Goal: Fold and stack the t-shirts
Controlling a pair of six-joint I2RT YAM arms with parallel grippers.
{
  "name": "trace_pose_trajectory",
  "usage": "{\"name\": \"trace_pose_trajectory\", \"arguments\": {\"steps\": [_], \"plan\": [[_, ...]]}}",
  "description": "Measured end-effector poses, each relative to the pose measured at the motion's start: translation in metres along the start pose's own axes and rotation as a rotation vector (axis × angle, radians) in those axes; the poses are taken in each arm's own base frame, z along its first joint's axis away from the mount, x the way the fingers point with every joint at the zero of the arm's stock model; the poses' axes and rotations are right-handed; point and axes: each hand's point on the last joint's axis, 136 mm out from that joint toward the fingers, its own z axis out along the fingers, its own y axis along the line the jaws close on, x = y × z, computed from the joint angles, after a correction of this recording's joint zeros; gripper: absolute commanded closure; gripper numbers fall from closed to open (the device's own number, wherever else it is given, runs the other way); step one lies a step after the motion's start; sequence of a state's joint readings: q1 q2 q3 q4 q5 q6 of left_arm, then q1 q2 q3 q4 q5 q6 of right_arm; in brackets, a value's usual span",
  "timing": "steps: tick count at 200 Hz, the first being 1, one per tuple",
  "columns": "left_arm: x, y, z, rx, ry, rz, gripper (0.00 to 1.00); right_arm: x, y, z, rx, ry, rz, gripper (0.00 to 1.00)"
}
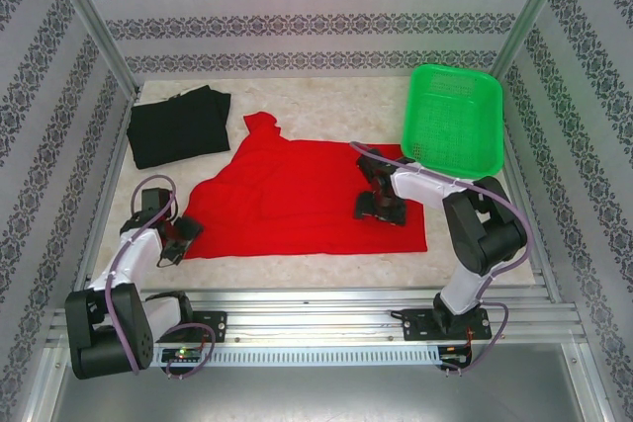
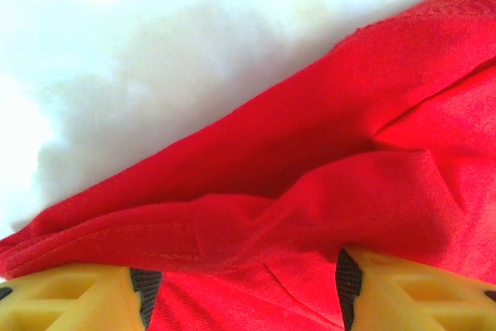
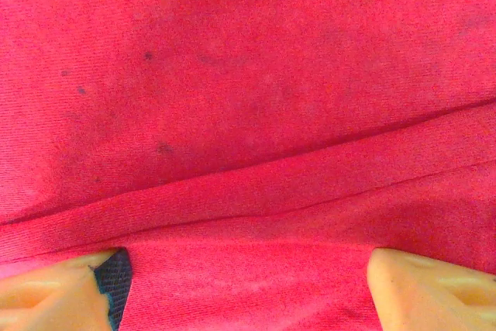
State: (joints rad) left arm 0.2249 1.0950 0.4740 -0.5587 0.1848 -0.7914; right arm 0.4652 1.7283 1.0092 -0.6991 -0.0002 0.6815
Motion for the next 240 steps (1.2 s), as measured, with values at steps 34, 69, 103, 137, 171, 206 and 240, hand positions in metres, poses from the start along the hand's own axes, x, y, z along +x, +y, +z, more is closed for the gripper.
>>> {"name": "trace_pose_trajectory", "arguments": {"steps": [34, 69, 103, 137, 171, 206, 240], "plan": [[-0.002, 0.020, -0.010, -0.096, -0.013, -0.027, 0.25, 0.009, 0.001, -0.003, 0.005, 0.020, 0.008, 0.18], [-0.038, -0.017, -0.052, -0.046, -0.105, 0.003, 0.19, -0.002, 0.001, -0.037, -0.019, -0.029, 0.019, 0.15], [-0.066, -0.100, -0.100, 0.087, -0.221, 0.176, 0.16, -0.067, -0.005, -0.088, -0.100, -0.192, 0.070, 0.15], [-0.055, -0.179, -0.107, 0.195, -0.222, 0.354, 0.15, -0.129, -0.017, -0.084, -0.091, -0.232, 0.095, 0.16], [-0.042, -0.236, -0.095, 0.256, -0.200, 0.459, 0.15, -0.165, -0.004, -0.057, -0.081, -0.218, 0.073, 0.16], [-0.033, -0.269, -0.080, 0.294, -0.183, 0.508, 0.15, -0.192, 0.001, -0.049, -0.049, -0.244, 0.055, 0.17], [-0.028, -0.274, -0.074, 0.316, -0.174, 0.516, 0.15, -0.205, -0.012, -0.049, 0.020, -0.248, 0.060, 0.17]]}}
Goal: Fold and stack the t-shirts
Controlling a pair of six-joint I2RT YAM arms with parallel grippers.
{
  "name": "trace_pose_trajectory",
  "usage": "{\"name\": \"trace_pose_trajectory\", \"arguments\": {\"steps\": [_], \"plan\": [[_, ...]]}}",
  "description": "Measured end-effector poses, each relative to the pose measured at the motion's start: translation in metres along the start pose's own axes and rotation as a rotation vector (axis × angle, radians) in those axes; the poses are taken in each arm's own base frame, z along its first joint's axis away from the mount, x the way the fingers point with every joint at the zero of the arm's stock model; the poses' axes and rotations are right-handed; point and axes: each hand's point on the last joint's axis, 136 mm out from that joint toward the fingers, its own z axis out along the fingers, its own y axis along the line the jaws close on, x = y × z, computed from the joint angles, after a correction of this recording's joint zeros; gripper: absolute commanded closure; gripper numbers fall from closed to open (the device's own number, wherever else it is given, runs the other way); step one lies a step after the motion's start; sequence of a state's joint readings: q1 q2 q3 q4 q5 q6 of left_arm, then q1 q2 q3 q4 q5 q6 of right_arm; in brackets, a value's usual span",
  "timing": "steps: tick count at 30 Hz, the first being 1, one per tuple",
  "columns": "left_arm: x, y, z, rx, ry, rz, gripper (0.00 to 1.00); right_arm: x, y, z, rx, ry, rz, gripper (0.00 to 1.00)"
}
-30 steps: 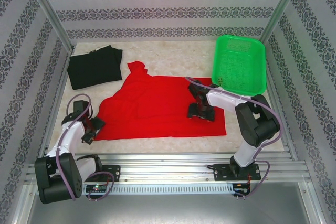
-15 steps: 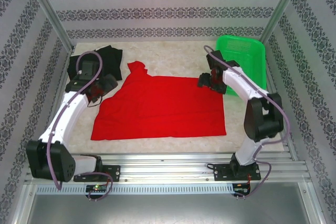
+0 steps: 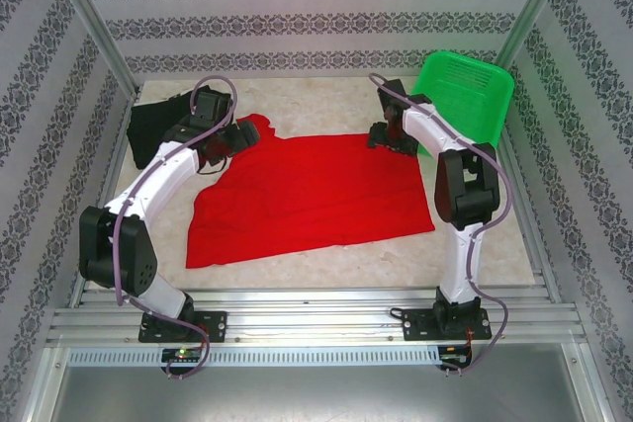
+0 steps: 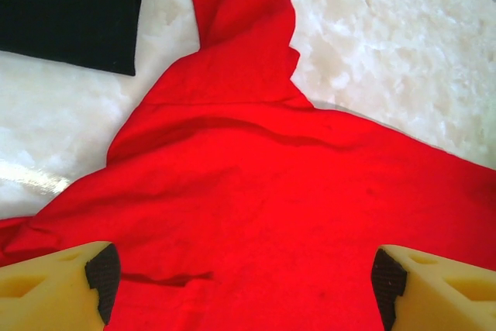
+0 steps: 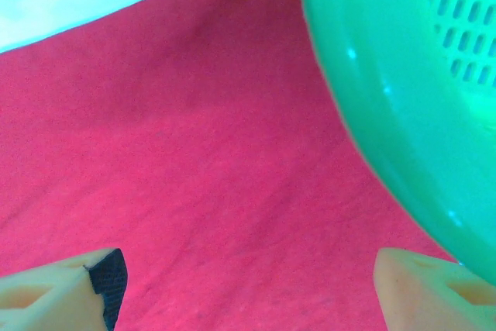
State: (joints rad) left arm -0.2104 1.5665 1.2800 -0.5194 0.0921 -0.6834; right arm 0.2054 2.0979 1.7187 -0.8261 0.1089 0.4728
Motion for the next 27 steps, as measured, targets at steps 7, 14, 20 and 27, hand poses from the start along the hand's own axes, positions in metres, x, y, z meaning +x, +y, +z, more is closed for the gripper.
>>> {"name": "trace_pose_trajectory", "arguments": {"steps": [7, 14, 20, 27], "plan": [[0.074, 0.033, 0.035, -0.049, 0.148, -0.056, 0.16, -0.007, -0.018, 0.002, 0.082, -0.021, -0.006, 0.17], [0.134, 0.083, 0.034, -0.152, 0.245, -0.095, 0.15, -0.001, -0.029, 0.007, 0.131, -0.012, -0.034, 0.17], [0.148, 0.134, 0.019, -0.244, 0.226, -0.163, 0.14, 0.023, -0.014, 0.013, 0.079, -0.007, -0.053, 0.17], [0.140, 0.184, 0.014, -0.344, 0.196, -0.252, 0.21, 0.088, 0.003, 0.021, 0.039, 0.075, -0.051, 0.17]]}}
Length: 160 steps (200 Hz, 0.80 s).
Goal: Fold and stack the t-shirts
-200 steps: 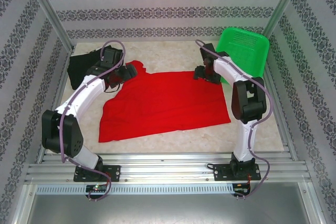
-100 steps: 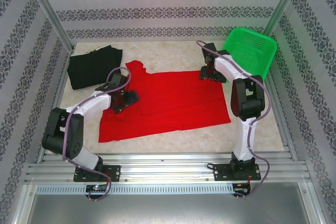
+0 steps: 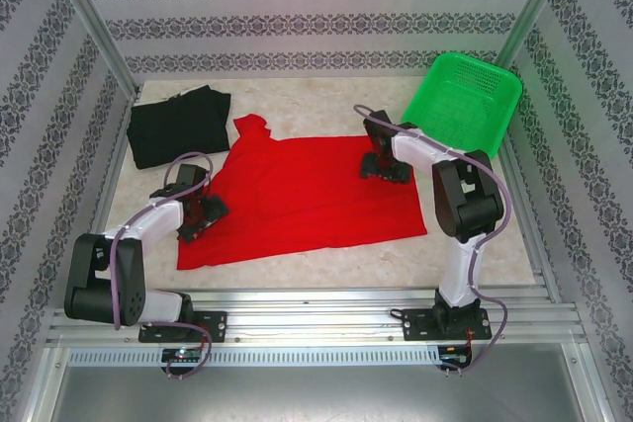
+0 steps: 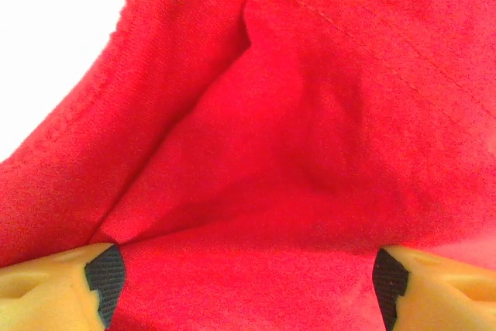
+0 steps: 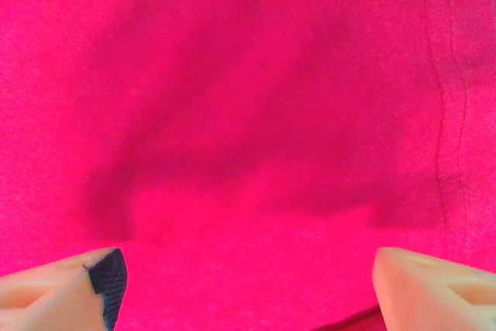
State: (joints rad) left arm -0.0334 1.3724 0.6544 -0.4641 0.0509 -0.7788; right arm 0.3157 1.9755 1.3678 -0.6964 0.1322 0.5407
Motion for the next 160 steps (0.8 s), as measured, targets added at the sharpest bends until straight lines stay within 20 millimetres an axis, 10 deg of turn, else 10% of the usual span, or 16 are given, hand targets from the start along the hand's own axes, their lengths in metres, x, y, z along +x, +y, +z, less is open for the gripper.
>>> {"name": "trace_pose_trajectory", "arguments": {"steps": [83, 160], "plan": [[-0.043, 0.033, 0.004, -0.072, -0.039, -0.044, 0.15, -0.047, -0.046, -0.015, 0.052, -0.068, 0.130, 0.18], [-0.075, -0.017, -0.031, 0.111, -0.081, -0.009, 0.04, -0.084, 0.010, -0.038, -0.089, -0.148, 0.110, 0.22]]}}
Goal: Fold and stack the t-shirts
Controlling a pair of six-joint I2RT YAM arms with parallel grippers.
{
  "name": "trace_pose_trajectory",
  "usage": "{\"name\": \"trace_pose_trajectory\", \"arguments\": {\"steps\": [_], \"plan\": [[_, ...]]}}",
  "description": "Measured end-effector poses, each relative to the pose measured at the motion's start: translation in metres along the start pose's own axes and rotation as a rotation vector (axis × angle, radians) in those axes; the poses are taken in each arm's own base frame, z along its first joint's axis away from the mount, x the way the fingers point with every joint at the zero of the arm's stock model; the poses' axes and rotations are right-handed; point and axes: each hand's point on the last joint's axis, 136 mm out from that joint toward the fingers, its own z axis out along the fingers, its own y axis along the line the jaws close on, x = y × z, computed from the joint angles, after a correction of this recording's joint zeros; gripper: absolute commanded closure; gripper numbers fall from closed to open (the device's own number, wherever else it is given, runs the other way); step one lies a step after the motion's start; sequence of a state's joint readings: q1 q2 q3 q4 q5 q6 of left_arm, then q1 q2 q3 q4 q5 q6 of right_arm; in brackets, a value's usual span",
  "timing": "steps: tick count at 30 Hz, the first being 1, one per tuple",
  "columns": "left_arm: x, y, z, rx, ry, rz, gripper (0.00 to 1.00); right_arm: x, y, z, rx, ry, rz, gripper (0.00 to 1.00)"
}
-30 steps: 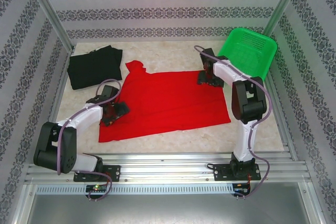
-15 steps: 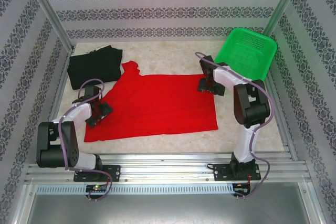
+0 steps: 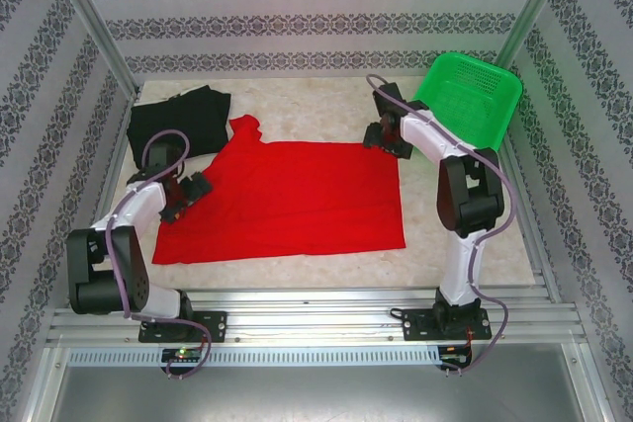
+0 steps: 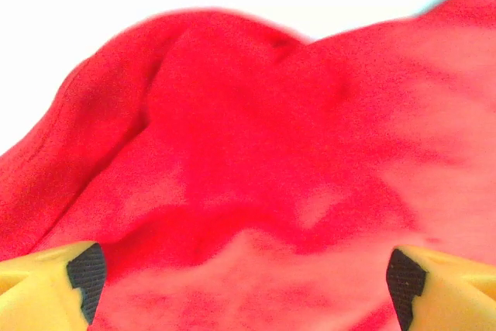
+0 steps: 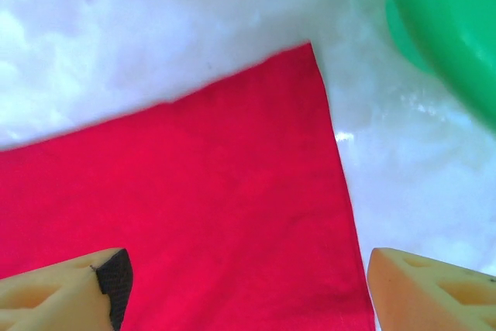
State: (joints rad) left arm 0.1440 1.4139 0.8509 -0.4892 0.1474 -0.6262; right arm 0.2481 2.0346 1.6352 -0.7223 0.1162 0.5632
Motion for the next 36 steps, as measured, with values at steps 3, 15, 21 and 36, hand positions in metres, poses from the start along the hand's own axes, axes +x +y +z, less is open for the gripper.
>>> {"name": "trace_pose_trajectory", "arguments": {"steps": [3, 15, 21, 36], "plan": [[-0.032, -0.036, -0.030, 0.102, -0.087, 0.041, 0.04, -0.017, 0.007, 0.007, 0.004, -0.025, 0.009, 0.26], [-0.073, -0.151, -0.062, 0.324, -0.183, 0.279, 0.02, -0.017, 0.003, 0.047, 0.091, 0.026, -0.001, 0.32], [-0.063, -0.178, -0.027, 0.336, -0.132, 0.338, 0.02, -0.022, -0.001, 0.054, 0.131, 0.016, -0.013, 0.34], [-0.100, -0.213, 0.044, 0.181, -0.156, 0.377, 0.05, -0.025, -0.012, 0.062, 0.206, 0.017, -0.101, 0.56]]}}
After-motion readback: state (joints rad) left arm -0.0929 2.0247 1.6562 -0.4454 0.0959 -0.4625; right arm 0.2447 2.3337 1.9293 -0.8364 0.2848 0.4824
